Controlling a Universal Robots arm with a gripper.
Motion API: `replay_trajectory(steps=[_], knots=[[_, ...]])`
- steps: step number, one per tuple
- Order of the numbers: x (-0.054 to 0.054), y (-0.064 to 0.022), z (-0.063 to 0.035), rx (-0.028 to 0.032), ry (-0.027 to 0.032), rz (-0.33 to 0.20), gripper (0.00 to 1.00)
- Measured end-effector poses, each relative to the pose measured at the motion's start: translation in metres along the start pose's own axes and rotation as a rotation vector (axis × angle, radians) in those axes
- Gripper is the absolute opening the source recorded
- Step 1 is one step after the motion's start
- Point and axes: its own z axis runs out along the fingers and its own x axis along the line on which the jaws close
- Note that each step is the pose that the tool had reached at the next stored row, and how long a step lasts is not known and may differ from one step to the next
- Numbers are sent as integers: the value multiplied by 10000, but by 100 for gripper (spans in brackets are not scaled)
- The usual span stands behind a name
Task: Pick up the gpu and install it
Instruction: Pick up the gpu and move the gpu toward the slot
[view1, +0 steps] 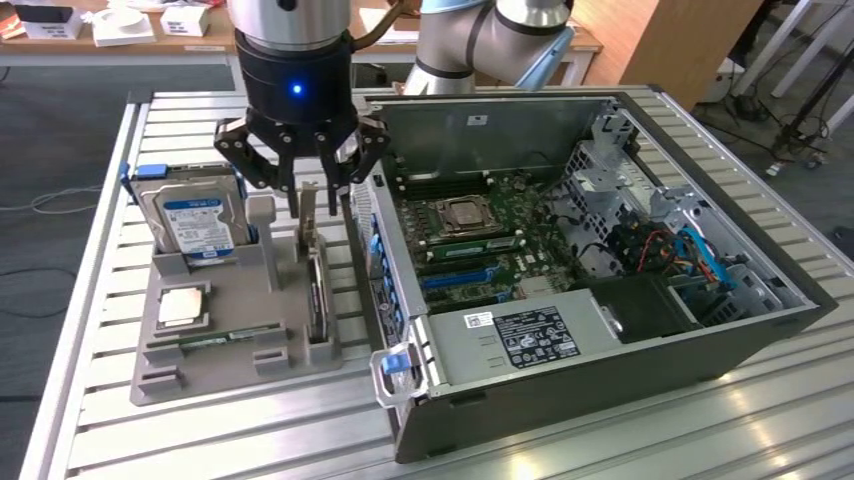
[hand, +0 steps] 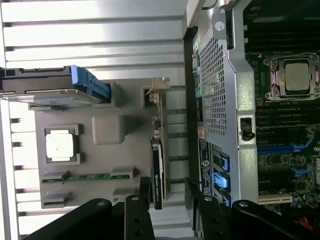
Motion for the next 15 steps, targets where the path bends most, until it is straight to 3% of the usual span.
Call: replay_trajectory(steps=[15], knots=[[7,-18,272,0,0,1,42]])
